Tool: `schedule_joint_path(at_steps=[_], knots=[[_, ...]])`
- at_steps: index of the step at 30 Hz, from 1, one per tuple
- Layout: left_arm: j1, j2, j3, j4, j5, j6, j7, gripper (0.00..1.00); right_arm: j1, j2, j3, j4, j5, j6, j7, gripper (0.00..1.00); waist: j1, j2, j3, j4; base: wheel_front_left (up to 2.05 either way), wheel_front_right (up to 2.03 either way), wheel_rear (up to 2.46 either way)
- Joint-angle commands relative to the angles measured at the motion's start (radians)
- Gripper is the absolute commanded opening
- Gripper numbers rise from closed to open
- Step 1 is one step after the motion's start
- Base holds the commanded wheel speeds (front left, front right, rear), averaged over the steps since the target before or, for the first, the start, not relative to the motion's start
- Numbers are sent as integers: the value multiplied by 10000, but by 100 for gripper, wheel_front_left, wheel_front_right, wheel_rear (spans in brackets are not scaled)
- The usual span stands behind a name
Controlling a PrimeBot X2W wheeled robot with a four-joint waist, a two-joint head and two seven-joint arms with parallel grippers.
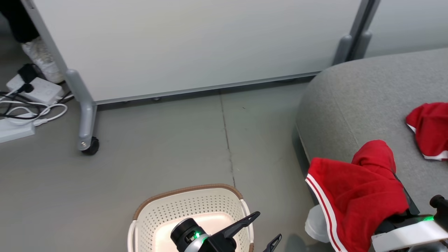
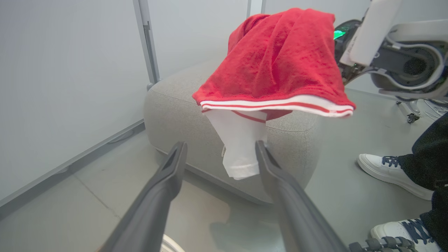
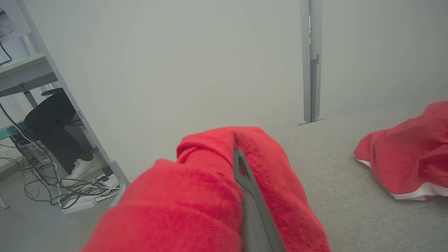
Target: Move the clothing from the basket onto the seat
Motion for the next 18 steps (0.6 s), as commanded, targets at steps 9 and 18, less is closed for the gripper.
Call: schedule_joint_path(at_steps=[9,18], knots=[[-512,61,120,-43,150,0,-6,100,-275,28,-64,-203,-21,5,-49,0,0,0,632,-1507,0,0,0],[-675,133,129,-27,182,1,-5,100,-419,165,-39,-295,-62,6,-49,0,0,0,889,-2833,0,0,0]])
